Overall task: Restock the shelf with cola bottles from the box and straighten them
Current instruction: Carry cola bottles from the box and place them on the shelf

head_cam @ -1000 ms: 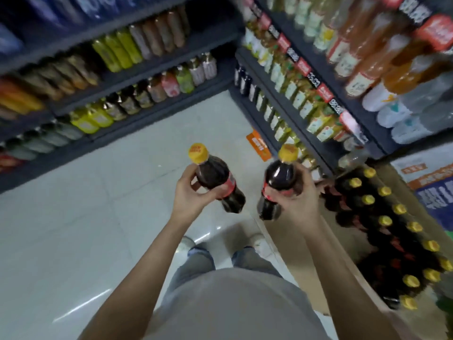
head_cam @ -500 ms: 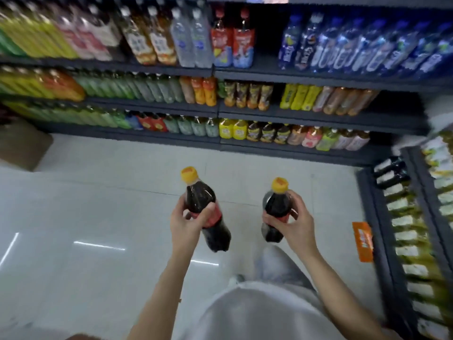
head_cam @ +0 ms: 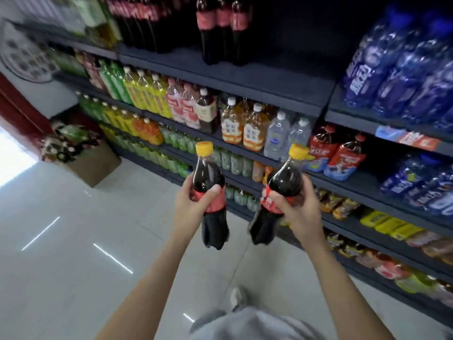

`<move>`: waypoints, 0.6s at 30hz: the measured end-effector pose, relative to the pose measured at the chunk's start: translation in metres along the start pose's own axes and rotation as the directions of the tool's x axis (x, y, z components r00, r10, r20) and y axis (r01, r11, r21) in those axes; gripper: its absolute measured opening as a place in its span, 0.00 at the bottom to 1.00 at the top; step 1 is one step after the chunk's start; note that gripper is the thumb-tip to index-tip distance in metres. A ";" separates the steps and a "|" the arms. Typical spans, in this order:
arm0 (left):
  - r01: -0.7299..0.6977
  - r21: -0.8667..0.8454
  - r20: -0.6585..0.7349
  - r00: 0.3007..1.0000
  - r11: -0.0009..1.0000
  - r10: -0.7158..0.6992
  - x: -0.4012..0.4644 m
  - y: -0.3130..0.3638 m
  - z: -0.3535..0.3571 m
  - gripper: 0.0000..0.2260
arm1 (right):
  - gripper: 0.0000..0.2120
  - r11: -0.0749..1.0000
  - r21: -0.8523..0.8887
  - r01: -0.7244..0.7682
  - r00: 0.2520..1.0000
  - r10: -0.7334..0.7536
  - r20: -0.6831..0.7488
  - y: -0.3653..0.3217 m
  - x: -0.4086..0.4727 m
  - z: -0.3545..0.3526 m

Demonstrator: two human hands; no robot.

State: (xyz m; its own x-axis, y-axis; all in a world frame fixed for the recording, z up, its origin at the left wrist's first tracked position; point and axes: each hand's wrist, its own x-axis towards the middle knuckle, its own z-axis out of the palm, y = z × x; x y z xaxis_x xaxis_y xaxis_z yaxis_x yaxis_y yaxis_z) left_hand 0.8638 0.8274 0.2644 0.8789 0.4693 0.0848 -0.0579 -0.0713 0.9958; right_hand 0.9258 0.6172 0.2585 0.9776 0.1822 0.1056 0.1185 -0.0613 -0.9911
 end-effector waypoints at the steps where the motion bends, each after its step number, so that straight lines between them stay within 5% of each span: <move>1: -0.040 0.012 0.011 0.999 0.999 0.040 0.026 0.011 0.004 0.22 | 0.25 0.999 -0.017 0.034 0.999 -0.034 -0.011 -0.010 0.025 0.004; 10: -0.399 -0.016 0.095 0.912 0.917 0.399 0.241 0.063 0.059 0.28 | 0.29 0.934 -0.169 0.315 0.897 -0.351 -0.268 -0.058 0.210 0.029; 18: -0.440 -0.113 0.176 0.874 0.891 0.454 0.388 0.059 0.119 0.29 | 0.31 0.888 -0.354 0.295 0.799 -0.432 -0.419 -0.062 0.339 0.052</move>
State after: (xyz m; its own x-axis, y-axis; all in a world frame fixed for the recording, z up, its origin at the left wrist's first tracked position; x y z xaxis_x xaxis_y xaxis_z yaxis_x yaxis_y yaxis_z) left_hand 1.2577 0.9008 0.3519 0.8247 0.2229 0.5197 -0.4920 -0.1703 0.8538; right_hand 1.2402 0.7341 0.3517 0.8025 -0.2387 0.5468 0.4550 -0.3479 -0.8197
